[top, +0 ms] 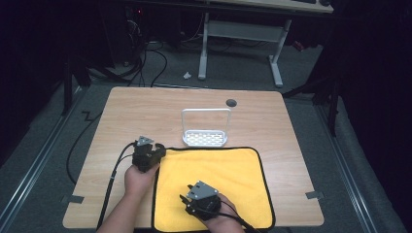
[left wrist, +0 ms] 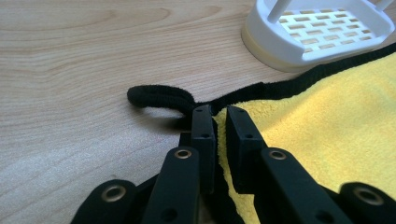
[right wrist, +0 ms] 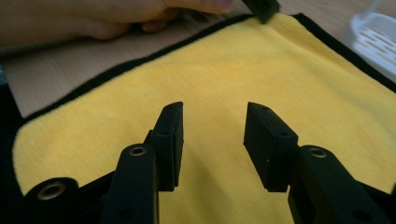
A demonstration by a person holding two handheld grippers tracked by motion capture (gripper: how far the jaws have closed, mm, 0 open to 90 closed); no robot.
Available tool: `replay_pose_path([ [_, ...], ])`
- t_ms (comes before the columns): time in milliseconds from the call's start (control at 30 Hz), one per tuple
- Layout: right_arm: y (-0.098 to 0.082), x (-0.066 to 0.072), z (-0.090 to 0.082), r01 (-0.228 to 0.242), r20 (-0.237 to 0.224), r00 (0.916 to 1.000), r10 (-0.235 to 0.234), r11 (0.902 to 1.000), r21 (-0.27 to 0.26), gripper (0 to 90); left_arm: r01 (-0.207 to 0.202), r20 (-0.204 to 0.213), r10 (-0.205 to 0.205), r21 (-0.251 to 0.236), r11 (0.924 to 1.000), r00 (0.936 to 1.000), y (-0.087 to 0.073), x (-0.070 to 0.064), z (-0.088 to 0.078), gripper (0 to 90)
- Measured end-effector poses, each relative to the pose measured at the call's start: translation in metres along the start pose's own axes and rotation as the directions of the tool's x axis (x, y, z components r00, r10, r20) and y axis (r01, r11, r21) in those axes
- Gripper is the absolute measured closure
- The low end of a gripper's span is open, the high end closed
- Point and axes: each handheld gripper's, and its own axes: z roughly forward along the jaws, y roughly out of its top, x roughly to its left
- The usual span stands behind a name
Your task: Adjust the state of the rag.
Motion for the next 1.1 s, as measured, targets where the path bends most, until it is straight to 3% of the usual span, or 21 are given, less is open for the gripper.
replay_pose_path([
  [100, 0.009, 0.009, 0.011, -0.006, -0.039, 0.9992, 0.006, 1.0, -0.001, 58.8, 0.0, 0.009, 0.0, 0.001, 1.0, 1.0, 0.0, 0.0, 0.0, 81.7],
  [367, 0.025, 0.034, 0.039, 0.03, -0.106, 0.9939, -0.028, 0.9993, 0.02, 55.9, 0.014, 0.022, -0.014, 0.0, 0.9999, 0.9997, -0.001, 0.002, 0.0, 81.3],
  [667, 0.031, 0.056, 0.062, 0.049, -0.158, 0.9866, -0.041, 0.9977, 0.046, 55.1, 0.018, 0.023, -0.018, -0.002, 0.9998, 0.9996, -0.001, 0.002, -0.001, 81.2],
  [767, 0.029, 0.059, 0.068, 0.06, -0.155, 0.9866, -0.049, 0.9961, 0.064, 56.9, 0.022, 0.025, -0.022, -0.001, 0.9998, 0.9994, -0.001, 0.003, -0.001, 81.2],
  [1100, 0.03, 0.055, 0.069, 0.076, -0.132, 0.9891, -0.066, 0.9945, 0.072, 77.2, 0.024, 0.03, -0.024, 0.0, 0.9997, 0.9993, -0.001, 0.003, -0.001, 81.2],
])
